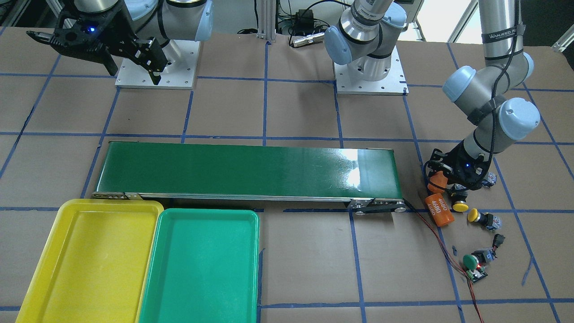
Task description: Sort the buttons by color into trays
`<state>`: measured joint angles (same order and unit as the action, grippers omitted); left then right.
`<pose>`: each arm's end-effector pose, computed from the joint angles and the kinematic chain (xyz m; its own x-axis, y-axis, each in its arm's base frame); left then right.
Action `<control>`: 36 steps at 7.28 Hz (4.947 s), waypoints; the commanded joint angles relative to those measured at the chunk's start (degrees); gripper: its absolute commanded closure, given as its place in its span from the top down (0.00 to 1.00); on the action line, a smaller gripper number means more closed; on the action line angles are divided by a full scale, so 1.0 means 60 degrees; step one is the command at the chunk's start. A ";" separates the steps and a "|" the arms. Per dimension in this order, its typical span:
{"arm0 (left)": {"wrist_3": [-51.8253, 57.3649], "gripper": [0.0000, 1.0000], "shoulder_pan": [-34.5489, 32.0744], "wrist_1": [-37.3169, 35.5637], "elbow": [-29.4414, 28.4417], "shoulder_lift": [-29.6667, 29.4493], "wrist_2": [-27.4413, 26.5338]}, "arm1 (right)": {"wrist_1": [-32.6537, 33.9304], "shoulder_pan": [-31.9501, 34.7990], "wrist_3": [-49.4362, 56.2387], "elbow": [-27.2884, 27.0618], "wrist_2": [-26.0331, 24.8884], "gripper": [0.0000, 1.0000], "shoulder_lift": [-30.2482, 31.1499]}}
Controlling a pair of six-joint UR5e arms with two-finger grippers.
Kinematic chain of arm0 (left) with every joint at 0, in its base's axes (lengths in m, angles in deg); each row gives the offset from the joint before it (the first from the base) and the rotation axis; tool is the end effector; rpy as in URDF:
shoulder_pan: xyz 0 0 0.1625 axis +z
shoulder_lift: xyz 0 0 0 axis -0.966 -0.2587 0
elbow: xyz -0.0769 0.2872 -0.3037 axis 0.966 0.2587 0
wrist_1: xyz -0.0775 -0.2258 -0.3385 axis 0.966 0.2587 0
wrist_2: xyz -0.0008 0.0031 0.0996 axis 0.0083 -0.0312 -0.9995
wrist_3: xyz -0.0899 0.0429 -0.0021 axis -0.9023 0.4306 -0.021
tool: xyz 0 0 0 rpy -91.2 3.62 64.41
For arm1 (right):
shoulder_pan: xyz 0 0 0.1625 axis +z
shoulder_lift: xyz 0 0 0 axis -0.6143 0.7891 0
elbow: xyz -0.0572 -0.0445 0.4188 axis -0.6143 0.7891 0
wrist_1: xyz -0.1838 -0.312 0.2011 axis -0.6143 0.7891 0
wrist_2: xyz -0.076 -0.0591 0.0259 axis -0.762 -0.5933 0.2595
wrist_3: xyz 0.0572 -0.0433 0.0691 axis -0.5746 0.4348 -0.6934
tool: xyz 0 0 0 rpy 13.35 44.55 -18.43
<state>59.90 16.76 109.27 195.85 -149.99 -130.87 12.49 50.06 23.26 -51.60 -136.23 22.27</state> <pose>0.1368 -0.4730 0.1893 -0.8622 0.5043 0.0475 0.5059 0.8620 0.0319 0.1184 -0.4014 0.4853 -0.9741 0.2260 0.0118 0.2263 0.9736 0.0296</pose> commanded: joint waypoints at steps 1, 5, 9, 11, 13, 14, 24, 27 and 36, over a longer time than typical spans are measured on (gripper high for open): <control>0.0180 0.18 -0.0121 0.0361 -0.0107 0.0416 -0.0001 | -0.0049 -0.0013 -0.0004 -0.0066 -0.0016 1.00 0.0020; 0.2785 0.15 -0.1668 0.1064 -0.0632 0.1369 0.0494 | 0.0067 -0.0012 0.0040 -0.0052 -0.0002 1.00 0.0005; 0.3082 0.16 -0.4349 0.1447 -0.0885 0.1107 0.0848 | 0.0126 0.0016 -0.0018 -0.0051 -0.0002 1.00 0.0005; 0.2906 0.46 -0.4706 0.1461 -0.0404 0.1428 0.0804 | 0.0023 -0.0027 -0.0019 -0.0066 -0.0016 1.00 0.0020; 0.2833 0.73 -0.4750 0.1476 -0.0298 0.1459 0.0834 | 0.0009 -0.0013 -0.0019 -0.0066 -0.0016 1.00 0.0020; 0.2571 0.81 -0.4750 0.1534 -0.0298 0.1502 0.0762 | -0.0006 -0.0013 -0.0019 -0.0124 -0.0016 1.00 0.0049; -0.1472 0.82 -0.0604 0.0254 -0.0636 0.0582 0.1948 | 0.0023 -0.0086 0.0011 -0.0301 -0.0016 1.00 0.0210; -0.6383 1.00 -0.0634 -0.0501 -0.0620 -0.0195 0.1889 | -0.0005 -0.0086 -0.0004 -0.0388 -0.0031 1.00 0.0239; -0.7057 0.03 -0.0663 -0.1042 -0.0708 -0.0844 0.1230 | 0.0068 -0.0056 -0.0368 -0.0462 -0.0221 1.00 0.0327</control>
<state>16.87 12.89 103.63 191.60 -156.30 -123.14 12.99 49.73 22.50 -54.35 -137.44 24.24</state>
